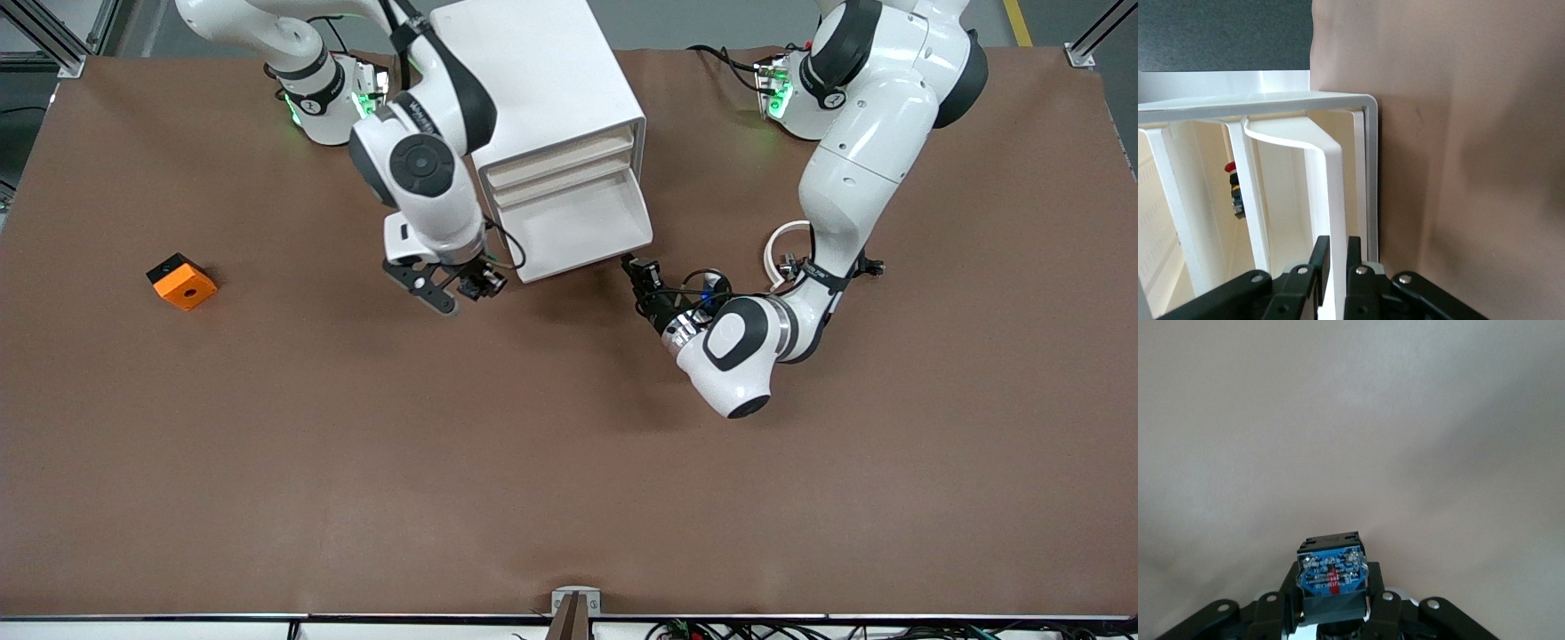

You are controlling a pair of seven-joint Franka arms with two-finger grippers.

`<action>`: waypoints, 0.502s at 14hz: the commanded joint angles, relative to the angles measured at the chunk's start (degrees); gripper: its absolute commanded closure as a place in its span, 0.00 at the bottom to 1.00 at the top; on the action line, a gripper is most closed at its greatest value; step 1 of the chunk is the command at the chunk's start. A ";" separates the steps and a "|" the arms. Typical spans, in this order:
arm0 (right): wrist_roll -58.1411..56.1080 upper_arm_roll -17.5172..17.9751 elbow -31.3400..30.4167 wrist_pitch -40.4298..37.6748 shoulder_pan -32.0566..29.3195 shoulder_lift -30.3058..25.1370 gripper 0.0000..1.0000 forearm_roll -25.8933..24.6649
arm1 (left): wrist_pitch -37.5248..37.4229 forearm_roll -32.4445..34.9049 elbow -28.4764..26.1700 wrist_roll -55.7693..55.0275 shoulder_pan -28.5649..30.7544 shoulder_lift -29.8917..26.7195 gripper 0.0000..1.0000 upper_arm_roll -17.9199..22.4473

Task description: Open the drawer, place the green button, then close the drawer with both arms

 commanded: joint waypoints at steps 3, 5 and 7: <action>7.50 -0.51 1.36 -0.73 5.83 0.08 1.00 0.26 | 0.85 -1.09 -0.11 -0.07 0.19 -0.71 0.83 0.22; 11.02 -0.51 1.44 -0.20 8.29 0.34 1.00 0.35 | 0.85 -1.09 -0.11 0.19 0.19 -0.89 0.47 0.31; 12.18 -0.51 1.53 0.85 9.79 0.78 1.00 0.35 | 0.85 -0.82 -0.02 0.37 0.46 -1.15 0.01 0.22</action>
